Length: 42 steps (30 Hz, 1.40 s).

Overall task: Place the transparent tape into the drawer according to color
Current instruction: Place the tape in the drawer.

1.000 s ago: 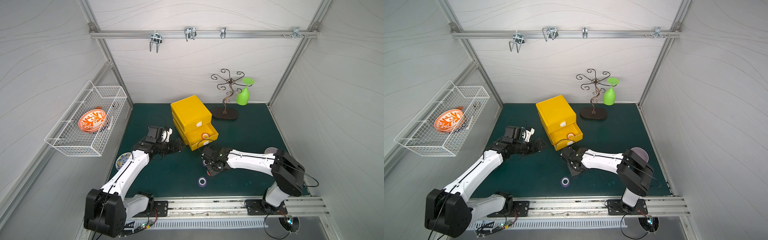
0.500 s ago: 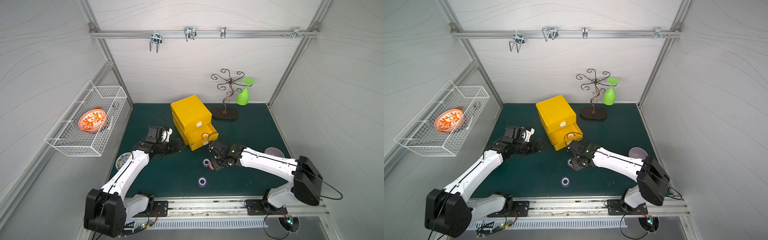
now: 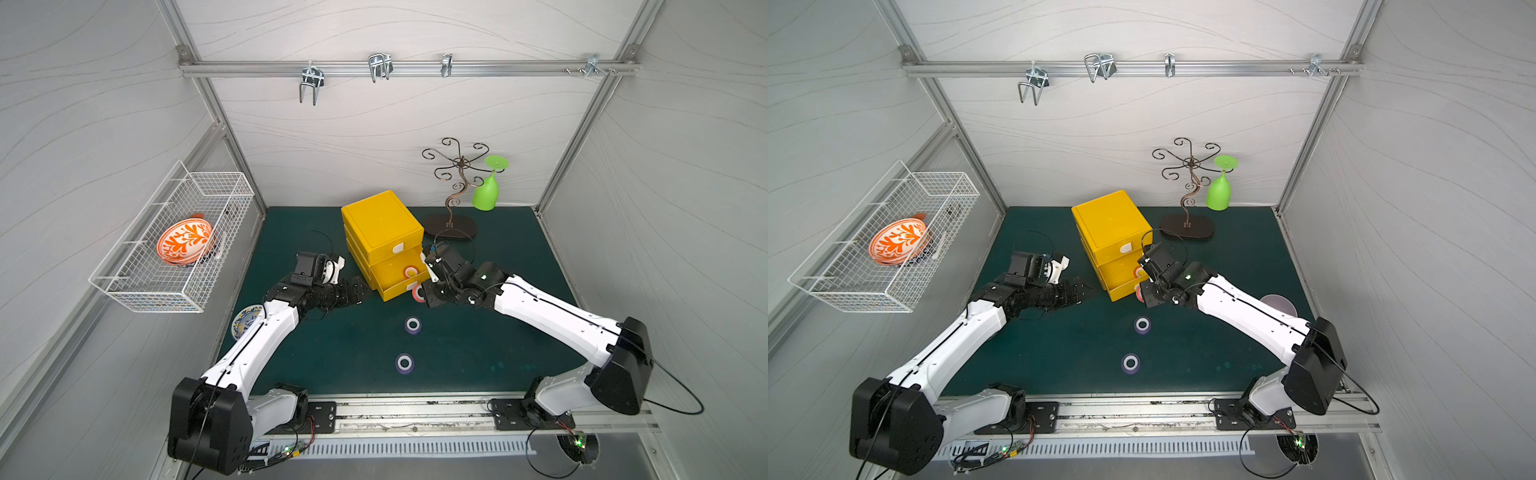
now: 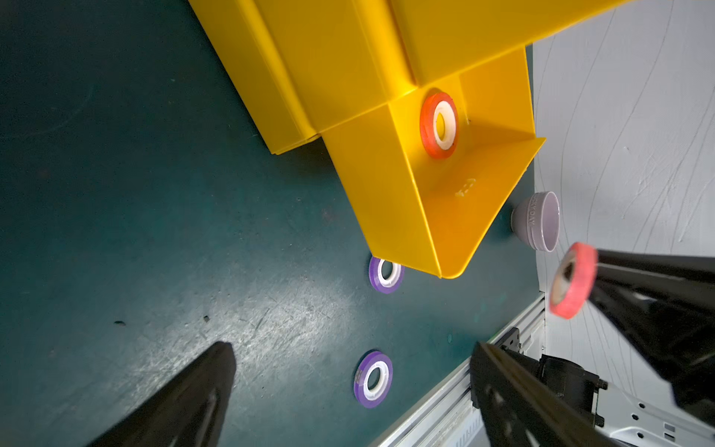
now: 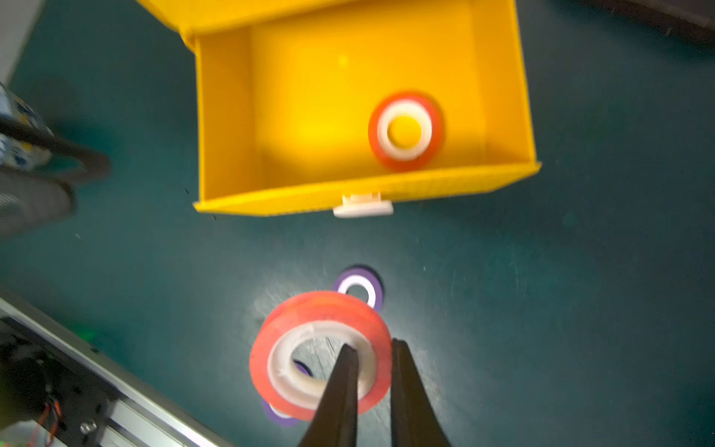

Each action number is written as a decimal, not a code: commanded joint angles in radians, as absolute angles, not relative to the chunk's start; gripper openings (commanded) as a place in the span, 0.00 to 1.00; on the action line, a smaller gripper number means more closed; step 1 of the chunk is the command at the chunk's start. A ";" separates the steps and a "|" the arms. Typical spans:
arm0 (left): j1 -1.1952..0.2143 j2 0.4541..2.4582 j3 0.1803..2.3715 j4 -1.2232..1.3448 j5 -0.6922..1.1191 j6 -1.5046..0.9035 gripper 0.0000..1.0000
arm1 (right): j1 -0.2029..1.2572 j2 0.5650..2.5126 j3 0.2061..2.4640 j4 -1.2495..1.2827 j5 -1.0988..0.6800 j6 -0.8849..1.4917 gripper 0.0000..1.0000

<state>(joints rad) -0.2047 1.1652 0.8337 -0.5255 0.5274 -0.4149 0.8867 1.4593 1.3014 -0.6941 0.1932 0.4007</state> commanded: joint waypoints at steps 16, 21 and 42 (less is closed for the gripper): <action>-0.199 1.158 0.841 -0.514 0.530 -0.400 0.99 | 0.775 1.744 1.564 -0.578 0.155 0.296 0.00; -0.199 1.163 0.845 -0.514 0.528 -0.400 0.99 | 0.775 1.777 1.575 -0.579 0.147 0.291 0.00; -0.199 1.179 0.971 -0.520 0.474 -0.403 0.99 | 0.776 1.682 1.499 -0.542 0.093 0.264 0.62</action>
<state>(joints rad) -0.2047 1.1702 0.8841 -0.5339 0.5022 -0.4152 0.7765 1.7481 1.5242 -0.5598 0.1135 0.2760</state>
